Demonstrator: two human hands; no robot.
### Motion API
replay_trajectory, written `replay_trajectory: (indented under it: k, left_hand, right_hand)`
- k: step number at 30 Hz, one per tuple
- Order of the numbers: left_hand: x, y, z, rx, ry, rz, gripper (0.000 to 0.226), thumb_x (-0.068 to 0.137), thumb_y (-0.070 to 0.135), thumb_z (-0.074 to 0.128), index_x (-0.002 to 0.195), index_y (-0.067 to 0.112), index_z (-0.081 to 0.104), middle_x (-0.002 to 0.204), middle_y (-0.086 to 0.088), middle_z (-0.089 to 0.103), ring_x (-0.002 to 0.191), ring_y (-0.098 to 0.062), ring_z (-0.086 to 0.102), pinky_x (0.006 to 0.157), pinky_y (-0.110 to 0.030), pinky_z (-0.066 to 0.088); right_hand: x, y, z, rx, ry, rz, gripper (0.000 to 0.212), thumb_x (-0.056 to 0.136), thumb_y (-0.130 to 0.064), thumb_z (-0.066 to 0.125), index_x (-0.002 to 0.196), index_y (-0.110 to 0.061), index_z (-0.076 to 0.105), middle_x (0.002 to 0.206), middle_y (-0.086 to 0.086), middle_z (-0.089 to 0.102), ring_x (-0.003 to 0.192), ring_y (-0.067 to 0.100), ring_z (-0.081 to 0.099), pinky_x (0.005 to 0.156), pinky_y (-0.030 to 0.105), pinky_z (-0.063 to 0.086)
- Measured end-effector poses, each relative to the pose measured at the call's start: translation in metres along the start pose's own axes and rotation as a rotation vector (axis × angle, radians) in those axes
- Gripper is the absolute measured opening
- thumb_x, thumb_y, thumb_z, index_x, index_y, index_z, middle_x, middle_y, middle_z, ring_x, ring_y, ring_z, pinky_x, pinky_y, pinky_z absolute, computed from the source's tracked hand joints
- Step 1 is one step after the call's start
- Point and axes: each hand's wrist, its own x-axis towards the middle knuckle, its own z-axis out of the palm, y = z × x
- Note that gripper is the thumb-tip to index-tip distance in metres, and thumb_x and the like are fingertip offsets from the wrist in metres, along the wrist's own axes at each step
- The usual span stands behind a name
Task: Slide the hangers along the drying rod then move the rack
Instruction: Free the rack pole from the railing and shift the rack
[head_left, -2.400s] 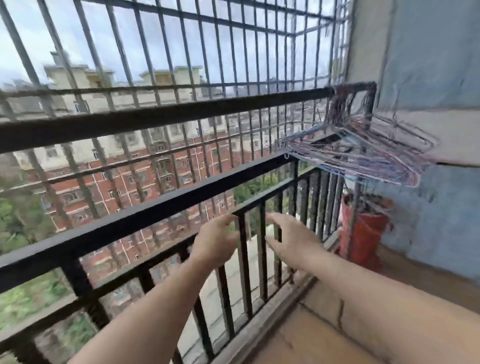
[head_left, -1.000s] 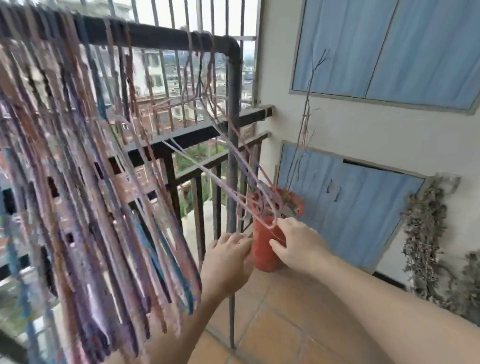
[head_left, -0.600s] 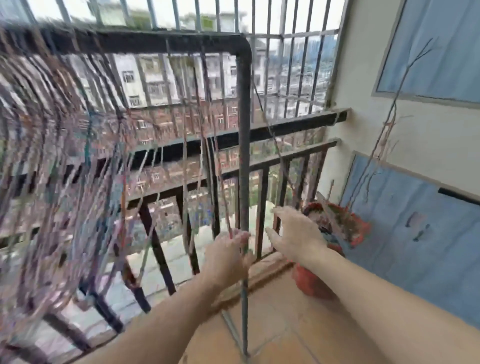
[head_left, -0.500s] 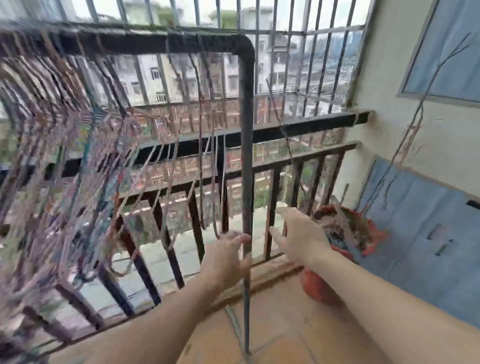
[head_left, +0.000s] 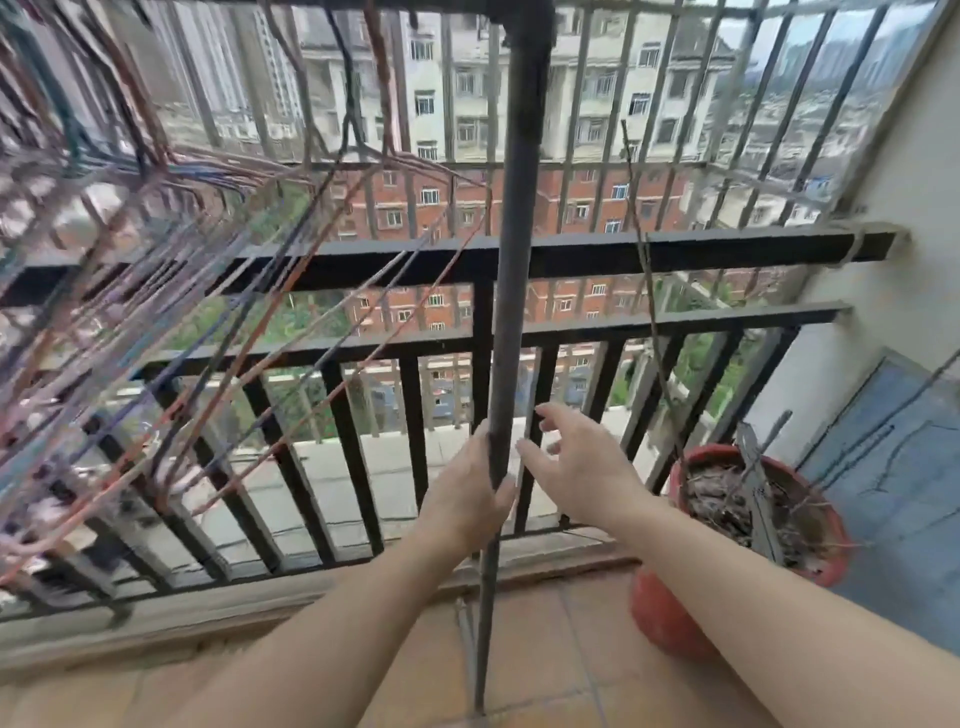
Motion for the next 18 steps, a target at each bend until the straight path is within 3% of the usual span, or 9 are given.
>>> replay_trajectory:
  k: [5, 9, 12, 15, 18]
  left_hand:
    - [0.010, -0.006, 0.017, -0.115, 0.031, -0.137, 0.035, 0.093, 0.025, 0.052, 0.124, 0.035, 0.041, 0.106, 0.008, 0.067, 0.095, -0.012, 0.064, 0.078, -0.031, 0.054]
    - [0.011, -0.004, 0.024, -0.105, 0.073, -0.222, 0.029, 0.092, 0.030, 0.051, 0.120, 0.037, 0.045, 0.096, 0.011, 0.068, 0.086, -0.011, 0.065, 0.075, -0.036, 0.057]
    - [0.008, 0.005, 0.033, -0.025, 0.124, -0.300, 0.033, 0.093, 0.030, 0.050, 0.124, 0.032, 0.040, 0.102, 0.004, 0.067, 0.093, -0.021, 0.064, 0.079, -0.044, 0.054]
    - [0.014, 0.018, 0.043, 0.091, 0.169, -0.383, 0.040, 0.093, 0.026, 0.049, 0.132, 0.024, 0.036, 0.109, -0.005, 0.067, 0.099, -0.028, 0.063, 0.083, -0.040, 0.051]
    - [0.020, 0.030, 0.050, 0.147, 0.213, -0.444, 0.038, 0.094, 0.024, 0.051, 0.130, 0.014, 0.045, 0.112, -0.007, 0.065, 0.100, -0.028, 0.062, 0.080, -0.034, 0.049]
  right_hand:
    - [0.033, 0.002, 0.019, 0.207, -0.087, -0.045, 0.029, 0.087, -0.037, 0.060, 0.114, -0.027, 0.056, 0.108, -0.003, 0.064, 0.088, 0.015, 0.060, 0.081, 0.041, 0.054]
    - [0.047, 0.009, 0.028, 0.305, -0.144, -0.177, 0.013, 0.088, -0.023, 0.063, 0.096, -0.030, 0.056, 0.086, -0.014, 0.064, 0.081, 0.004, 0.061, 0.075, 0.036, 0.055]
    - [0.055, 0.020, 0.024, 0.316, -0.198, -0.268, 0.013, 0.087, -0.024, 0.064, 0.091, -0.031, 0.055, 0.082, -0.014, 0.063, 0.076, 0.003, 0.061, 0.071, 0.033, 0.055]
    - [0.065, 0.029, 0.015, 0.279, -0.242, -0.354, 0.012, 0.087, -0.028, 0.064, 0.098, -0.027, 0.058, 0.085, -0.010, 0.066, 0.077, 0.010, 0.063, 0.070, 0.035, 0.056]
    - [0.075, 0.036, 0.006, 0.238, -0.265, -0.395, 0.015, 0.086, -0.032, 0.064, 0.097, -0.024, 0.060, 0.086, -0.005, 0.068, 0.077, 0.017, 0.064, 0.069, 0.039, 0.055]
